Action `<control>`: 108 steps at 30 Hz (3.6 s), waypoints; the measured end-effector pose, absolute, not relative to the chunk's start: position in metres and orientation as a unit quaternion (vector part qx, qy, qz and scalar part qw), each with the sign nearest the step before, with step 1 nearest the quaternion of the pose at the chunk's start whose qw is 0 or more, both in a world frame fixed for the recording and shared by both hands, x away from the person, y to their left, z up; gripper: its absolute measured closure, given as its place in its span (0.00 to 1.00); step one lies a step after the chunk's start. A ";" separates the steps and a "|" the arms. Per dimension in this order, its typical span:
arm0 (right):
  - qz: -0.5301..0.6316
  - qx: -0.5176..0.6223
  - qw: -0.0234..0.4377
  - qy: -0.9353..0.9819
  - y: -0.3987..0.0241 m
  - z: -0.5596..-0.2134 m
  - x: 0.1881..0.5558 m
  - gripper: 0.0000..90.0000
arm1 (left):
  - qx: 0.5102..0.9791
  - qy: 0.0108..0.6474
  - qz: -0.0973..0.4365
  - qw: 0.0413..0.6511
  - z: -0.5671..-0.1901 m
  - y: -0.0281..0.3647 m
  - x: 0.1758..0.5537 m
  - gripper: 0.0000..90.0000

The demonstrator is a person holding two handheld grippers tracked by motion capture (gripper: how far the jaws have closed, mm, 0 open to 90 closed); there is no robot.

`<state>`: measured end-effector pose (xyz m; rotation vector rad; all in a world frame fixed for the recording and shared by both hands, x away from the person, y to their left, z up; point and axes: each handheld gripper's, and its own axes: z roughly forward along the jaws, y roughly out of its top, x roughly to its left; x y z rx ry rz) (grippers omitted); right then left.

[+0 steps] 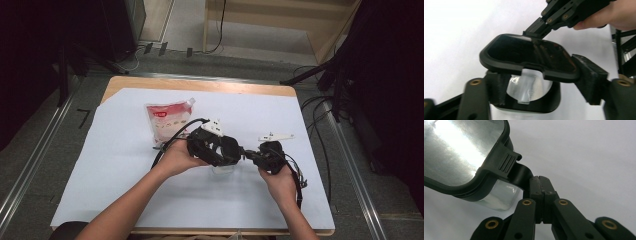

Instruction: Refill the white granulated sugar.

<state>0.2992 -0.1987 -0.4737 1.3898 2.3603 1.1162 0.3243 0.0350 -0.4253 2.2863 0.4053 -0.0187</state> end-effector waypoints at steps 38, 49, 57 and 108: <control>0.389 0.459 0.081 0.794 -0.195 -0.474 0.291 1.00 | 0.908 0.145 -0.050 0.390 -0.395 -0.003 0.319 0.70; 0.399 0.447 0.070 0.797 -0.199 -0.467 0.275 1.00 | 0.904 0.156 -0.041 0.395 -0.385 0.020 0.315 0.63; 0.399 0.443 0.051 0.801 -0.194 -0.471 0.265 1.00 | 0.904 0.178 -0.018 0.387 -0.379 0.048 0.313 0.57; 0.452 0.327 0.041 0.829 -0.160 -0.447 0.222 0.72 | 0.858 0.312 0.028 0.407 -0.374 0.206 0.321 0.52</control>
